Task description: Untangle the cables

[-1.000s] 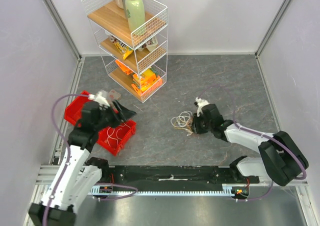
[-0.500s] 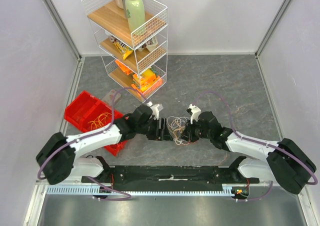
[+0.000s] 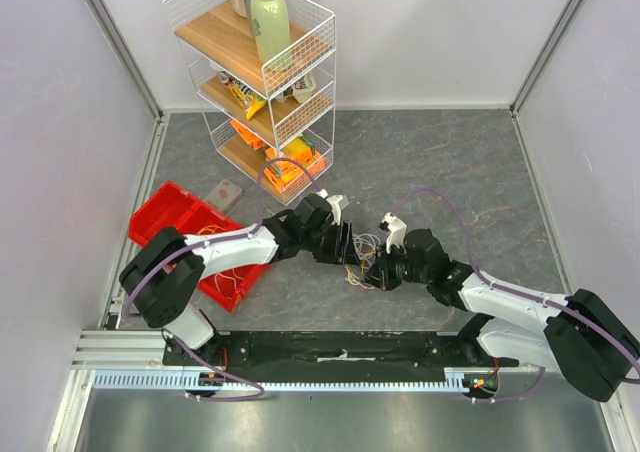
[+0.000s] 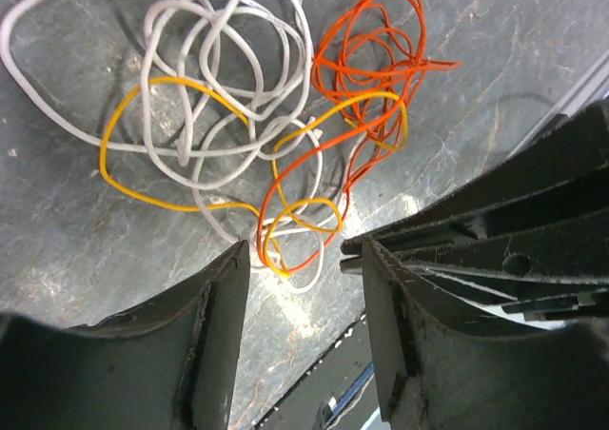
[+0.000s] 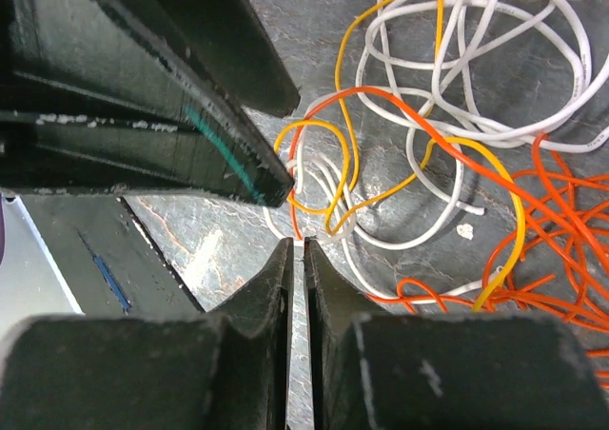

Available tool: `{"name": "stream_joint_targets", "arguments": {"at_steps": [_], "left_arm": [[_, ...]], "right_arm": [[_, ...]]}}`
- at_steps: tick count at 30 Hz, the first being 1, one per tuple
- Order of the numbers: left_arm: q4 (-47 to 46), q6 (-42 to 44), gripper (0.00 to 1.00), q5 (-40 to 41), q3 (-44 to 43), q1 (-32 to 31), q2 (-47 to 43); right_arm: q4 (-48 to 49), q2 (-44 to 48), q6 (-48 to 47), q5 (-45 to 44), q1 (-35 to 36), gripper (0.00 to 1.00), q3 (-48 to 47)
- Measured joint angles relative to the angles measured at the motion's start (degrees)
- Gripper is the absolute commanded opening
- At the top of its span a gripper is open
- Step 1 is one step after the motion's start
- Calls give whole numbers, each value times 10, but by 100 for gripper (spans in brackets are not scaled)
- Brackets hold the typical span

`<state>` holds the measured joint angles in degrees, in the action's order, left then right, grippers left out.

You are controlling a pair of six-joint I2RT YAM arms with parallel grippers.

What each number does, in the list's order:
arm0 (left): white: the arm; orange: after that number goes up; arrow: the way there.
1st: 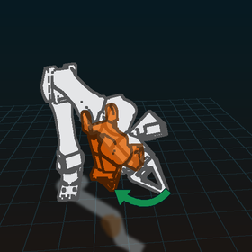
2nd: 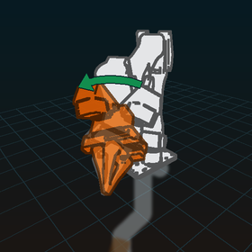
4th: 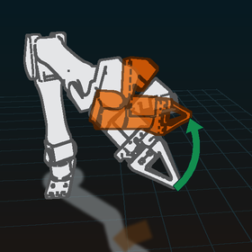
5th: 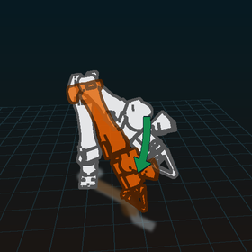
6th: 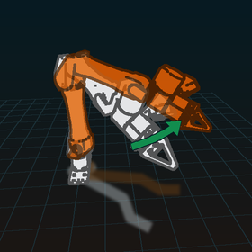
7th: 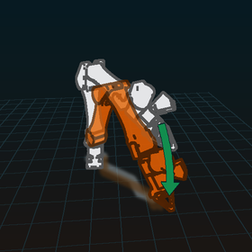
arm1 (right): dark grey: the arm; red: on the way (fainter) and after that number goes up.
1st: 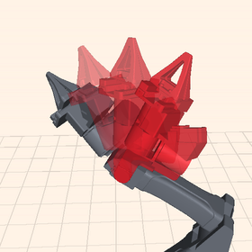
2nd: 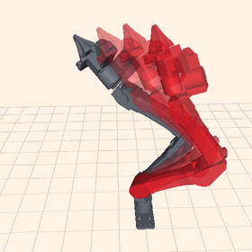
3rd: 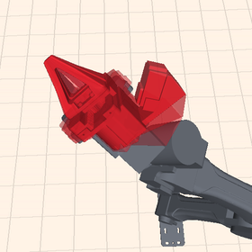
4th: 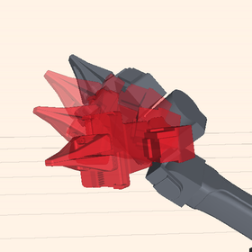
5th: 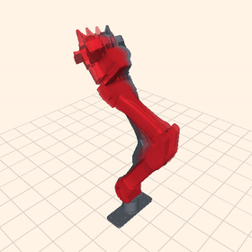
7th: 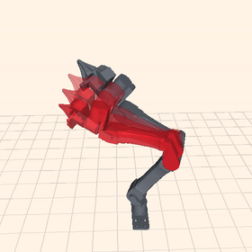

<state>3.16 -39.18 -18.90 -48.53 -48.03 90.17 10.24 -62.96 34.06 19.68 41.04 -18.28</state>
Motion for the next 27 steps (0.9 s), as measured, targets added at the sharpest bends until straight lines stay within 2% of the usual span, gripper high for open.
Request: {"name": "stream_joint_targets", "arguments": {"at_steps": [4, 11, 13, 16, 19, 21, 24, 27], "left_arm": [[15, 18, 63, 12, -33, 0, 27], [19, 45, 52, 13, -93, 0, 86], [21, 49, 40, 12, -102, 0, 100], [27, 56, 14, 7, -111, 0, 118], [40, 62, 3, 7, -111, 0, 117], [47, 62, 2, 7, -109, 0, 104], [54, 62, 2, 7, -86, 0, 35], [59, 55, 2, 7, -63, 0, -77]], "right_arm": [[0, 1, 0, 0, 0, 14, 6], [-27, 10, 5, -26, 0, 16, 7], [-40, 23, 7, -39, 0, 17, 8], [-57, 45, 14, -61, 0, 21, 8], [-72, 59, 27, -95, 0, 32, 8], [-83, 62, 39, -118, 0, 38, 8], [-95, 62, 49, -148, 0, 57, 8], [-112, 62, 55, -177, 0, 67, 7]]}}
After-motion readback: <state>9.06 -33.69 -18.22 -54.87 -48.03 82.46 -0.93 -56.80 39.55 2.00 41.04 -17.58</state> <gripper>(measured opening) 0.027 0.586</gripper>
